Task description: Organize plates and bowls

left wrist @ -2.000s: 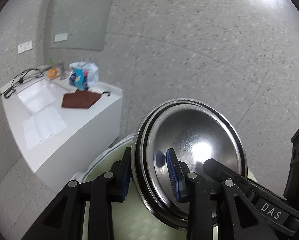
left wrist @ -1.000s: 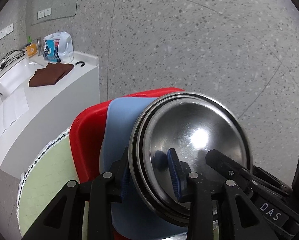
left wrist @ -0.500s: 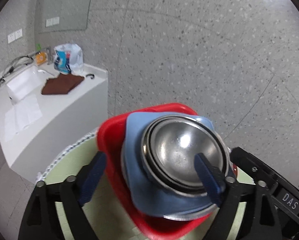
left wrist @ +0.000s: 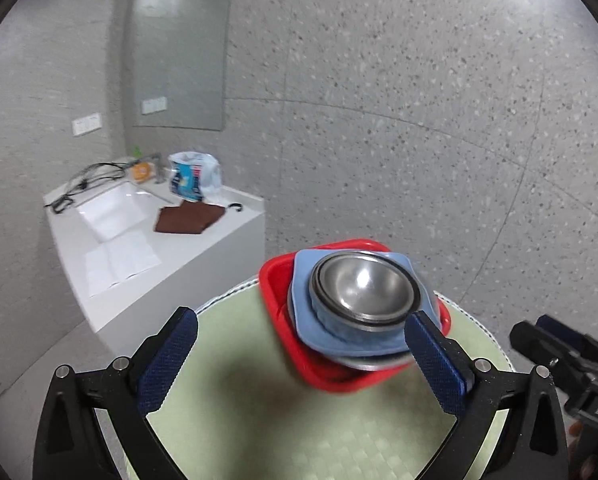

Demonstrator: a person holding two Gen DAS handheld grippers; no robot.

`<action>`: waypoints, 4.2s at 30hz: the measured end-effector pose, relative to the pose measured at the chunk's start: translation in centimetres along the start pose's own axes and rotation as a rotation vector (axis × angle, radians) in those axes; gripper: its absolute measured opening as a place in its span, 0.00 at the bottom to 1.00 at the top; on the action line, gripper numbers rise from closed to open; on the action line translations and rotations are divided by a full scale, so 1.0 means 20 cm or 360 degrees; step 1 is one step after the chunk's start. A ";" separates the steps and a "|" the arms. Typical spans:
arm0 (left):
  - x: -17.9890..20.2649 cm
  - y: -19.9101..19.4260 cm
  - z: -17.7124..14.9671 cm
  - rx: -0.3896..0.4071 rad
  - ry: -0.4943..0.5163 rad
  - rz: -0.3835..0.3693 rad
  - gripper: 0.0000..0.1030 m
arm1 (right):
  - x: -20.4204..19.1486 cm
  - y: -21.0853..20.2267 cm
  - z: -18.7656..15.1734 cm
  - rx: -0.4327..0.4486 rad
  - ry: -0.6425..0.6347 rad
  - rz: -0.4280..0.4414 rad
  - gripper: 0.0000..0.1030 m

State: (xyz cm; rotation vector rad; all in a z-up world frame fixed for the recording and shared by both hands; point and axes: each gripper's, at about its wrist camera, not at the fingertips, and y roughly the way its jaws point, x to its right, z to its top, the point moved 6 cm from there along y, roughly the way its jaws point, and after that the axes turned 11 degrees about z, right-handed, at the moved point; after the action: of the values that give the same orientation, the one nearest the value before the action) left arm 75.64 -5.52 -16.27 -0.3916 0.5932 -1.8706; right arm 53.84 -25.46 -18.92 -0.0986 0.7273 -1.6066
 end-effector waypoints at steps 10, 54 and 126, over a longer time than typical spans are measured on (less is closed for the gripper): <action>0.18 -0.88 -0.41 0.0090 -0.0320 0.0351 0.99 | 0.05 -0.41 -0.06 -0.0114 -0.0362 0.0324 0.88; 1.88 -4.08 -1.66 0.0452 -0.0458 0.0868 0.99 | 0.26 -2.85 -0.57 0.0187 -0.0693 0.0695 1.00; 2.00 -4.00 -1.70 0.0478 -0.0355 0.0726 0.99 | 0.41 -3.03 -0.61 0.0305 -0.0642 0.0471 1.00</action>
State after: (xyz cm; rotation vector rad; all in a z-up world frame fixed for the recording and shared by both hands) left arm -18.22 -12.03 1.13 -0.2367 0.2190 -1.4236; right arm -5.74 -28.60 -1.05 -0.1617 0.2592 -1.3098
